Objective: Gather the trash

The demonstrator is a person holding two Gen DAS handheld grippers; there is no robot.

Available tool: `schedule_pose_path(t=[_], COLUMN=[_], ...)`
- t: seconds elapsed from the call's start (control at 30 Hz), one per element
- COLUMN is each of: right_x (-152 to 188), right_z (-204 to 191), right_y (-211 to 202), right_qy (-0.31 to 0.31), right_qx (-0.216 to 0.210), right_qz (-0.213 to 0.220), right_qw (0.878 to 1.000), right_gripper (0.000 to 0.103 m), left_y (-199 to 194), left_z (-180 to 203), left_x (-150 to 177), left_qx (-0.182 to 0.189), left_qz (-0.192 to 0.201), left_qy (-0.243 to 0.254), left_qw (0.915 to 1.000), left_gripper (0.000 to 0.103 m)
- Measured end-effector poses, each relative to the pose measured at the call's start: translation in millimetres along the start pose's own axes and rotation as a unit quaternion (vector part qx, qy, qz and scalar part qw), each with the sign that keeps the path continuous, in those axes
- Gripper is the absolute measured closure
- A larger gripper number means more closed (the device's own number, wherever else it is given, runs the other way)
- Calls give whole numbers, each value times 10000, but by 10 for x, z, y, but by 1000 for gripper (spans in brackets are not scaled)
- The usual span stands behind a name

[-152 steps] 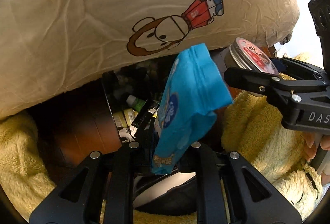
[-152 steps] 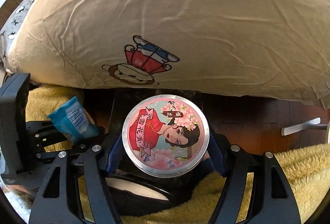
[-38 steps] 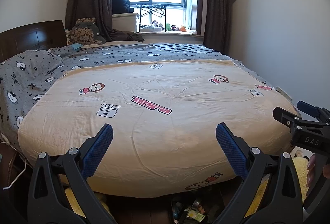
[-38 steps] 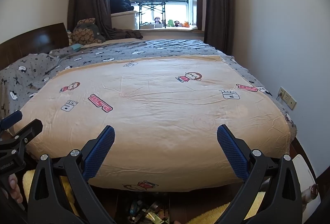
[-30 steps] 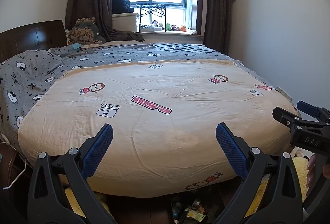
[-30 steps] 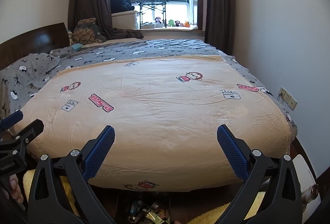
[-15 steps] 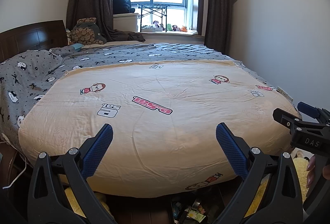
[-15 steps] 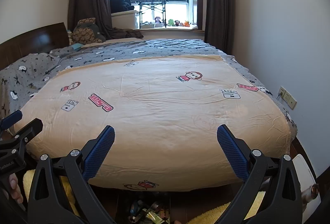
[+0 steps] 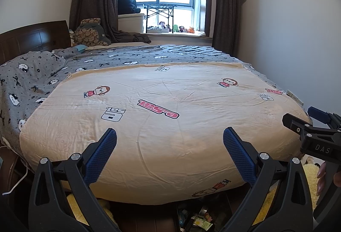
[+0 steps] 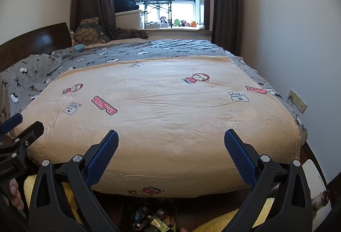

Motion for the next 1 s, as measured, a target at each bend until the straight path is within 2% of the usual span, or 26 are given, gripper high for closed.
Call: schedule_pose_path(t=[0.7, 1.0], right_x=[24, 36], right_z=[11, 55], right_y=[9, 25], right_qy=[-3, 11], right_qx=[18, 36], right_qz=[-31, -66], right_qw=[10000, 10000], right_gripper=[4, 4], left_y=[-3, -1], left_z=[-5, 29], left_x=[-5, -16], left_qx=[-118, -8], left_qz=[4, 54], left_qy=[-49, -53], left_qw=[9999, 10000], left_gripper=[8, 8])
Point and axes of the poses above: each gripper's, at about its wrist camera, not at the fingertips, and y roughly the way its jaws point, z to its right, x to its underside, the point moved 6 cm from there along y, roughly the way its jaws point
